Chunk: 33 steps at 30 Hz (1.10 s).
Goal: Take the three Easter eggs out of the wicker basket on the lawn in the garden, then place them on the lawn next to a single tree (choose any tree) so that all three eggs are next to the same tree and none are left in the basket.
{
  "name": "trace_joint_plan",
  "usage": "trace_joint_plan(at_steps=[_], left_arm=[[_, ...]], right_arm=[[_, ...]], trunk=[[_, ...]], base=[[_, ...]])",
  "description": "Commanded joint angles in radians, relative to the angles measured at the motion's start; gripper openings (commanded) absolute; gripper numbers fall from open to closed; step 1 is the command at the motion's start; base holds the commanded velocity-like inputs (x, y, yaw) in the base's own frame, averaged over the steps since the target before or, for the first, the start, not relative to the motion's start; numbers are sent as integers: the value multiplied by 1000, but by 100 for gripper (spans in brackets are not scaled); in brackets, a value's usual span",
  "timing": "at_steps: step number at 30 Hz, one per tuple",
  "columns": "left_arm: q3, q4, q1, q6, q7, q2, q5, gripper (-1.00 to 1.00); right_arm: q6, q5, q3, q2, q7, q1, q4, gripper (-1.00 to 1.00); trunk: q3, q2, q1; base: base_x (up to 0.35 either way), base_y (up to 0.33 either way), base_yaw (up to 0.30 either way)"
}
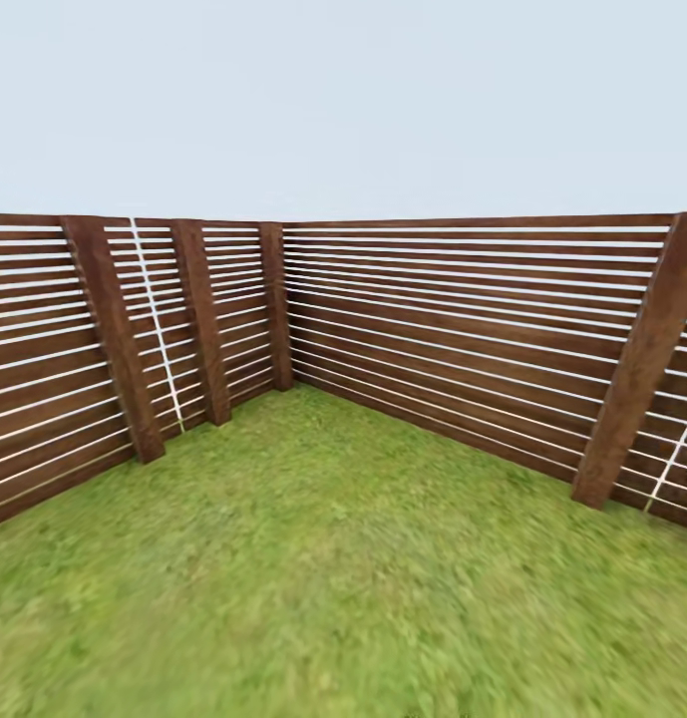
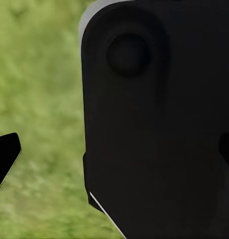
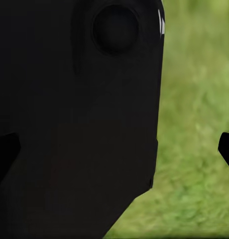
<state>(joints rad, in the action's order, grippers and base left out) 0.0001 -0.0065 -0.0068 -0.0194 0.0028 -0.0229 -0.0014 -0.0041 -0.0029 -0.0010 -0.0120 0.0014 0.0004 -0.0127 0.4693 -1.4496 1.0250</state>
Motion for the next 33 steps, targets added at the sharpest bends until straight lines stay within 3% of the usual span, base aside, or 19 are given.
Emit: trace_joint_plan(at_steps=[1,17,24,33], left_arm=[[0,0,0,-2,0,0,0,100],[0,0,0,-2,0,0,0,100],[0,0,0,-2,0,0,0,100],[0,0,0,-2,0,0,0,100]], right_arm=[[0,0,0,0,0,0,0,100],[-3,0,0,1,0,0,1,100],[-67,-3,-2,0,0,0,-1,100],[-89,-3,-2,0,0,0,-1,100]], trunk=[[1,0,0],[1,0,0],[1,0,0],[1,0,0]], base=[[0,0,-295],[0,0,-295],[0,0,-295],[0,0,-295]])
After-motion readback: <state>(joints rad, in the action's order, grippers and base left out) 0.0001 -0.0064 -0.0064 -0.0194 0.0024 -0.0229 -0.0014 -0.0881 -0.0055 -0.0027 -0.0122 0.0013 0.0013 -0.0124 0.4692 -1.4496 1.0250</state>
